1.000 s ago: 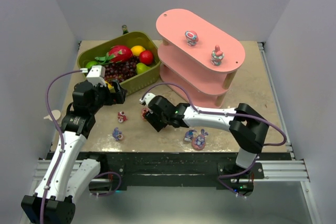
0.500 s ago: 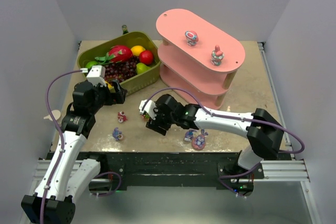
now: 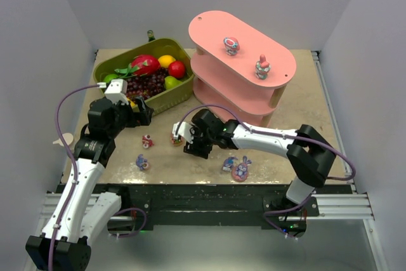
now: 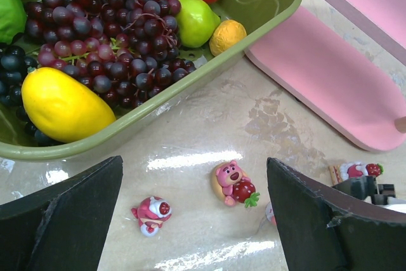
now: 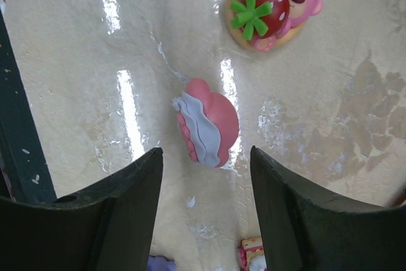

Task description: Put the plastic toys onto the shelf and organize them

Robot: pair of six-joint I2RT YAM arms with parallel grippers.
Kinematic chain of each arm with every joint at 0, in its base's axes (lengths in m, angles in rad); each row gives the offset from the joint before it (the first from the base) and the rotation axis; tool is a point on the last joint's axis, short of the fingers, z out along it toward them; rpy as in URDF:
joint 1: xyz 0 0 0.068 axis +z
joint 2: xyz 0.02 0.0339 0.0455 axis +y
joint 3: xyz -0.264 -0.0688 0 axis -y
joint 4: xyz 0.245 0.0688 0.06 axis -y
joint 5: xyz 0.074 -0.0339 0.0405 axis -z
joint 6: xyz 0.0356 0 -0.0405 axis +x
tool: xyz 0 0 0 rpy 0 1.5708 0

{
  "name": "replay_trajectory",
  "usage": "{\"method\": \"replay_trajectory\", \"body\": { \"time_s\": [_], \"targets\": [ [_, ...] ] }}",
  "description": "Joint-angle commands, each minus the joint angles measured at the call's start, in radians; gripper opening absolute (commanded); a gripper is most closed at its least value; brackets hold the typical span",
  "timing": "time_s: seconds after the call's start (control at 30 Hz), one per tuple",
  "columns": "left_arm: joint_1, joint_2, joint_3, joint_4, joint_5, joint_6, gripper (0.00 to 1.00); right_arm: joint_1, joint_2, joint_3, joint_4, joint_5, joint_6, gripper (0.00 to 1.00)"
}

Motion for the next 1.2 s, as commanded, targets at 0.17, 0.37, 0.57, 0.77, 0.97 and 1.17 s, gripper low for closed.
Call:
{"method": "replay_trajectory", "body": {
  "time_s": [0.17, 0.37, 0.57, 0.77, 0.97, 1.17],
  "targets": [
    [0.01, 0.002, -0.006, 0.018, 0.005, 0.001, 1.0, -0.004, 0.049, 0.048, 0.027, -0.047, -0.047, 0.57],
    [0.01, 0.005, -0.005, 0.018, 0.004, 0.003, 0.99, -0.004, 0.049, 0.039, 0.074, -0.024, -0.04, 0.56],
    [0.01, 0.002, -0.005, 0.017, 0.002, 0.003, 1.0, -0.01, 0.058, 0.033, 0.106, -0.01, -0.046, 0.54],
    [0.01, 0.003, -0.006, 0.015, 0.001, 0.003, 0.99, -0.023, 0.087, 0.045, 0.106, -0.012, -0.02, 0.4],
    [0.01, 0.003, -0.006, 0.015, -0.001, 0.004, 1.0, -0.024, 0.093, 0.073, 0.07, -0.013, 0.013, 0.0],
    [0.01, 0.002, -0.006, 0.017, 0.001, 0.003, 1.0, -0.024, 0.066, 0.099, 0.005, -0.012, 0.041, 0.0]
  ]
}}
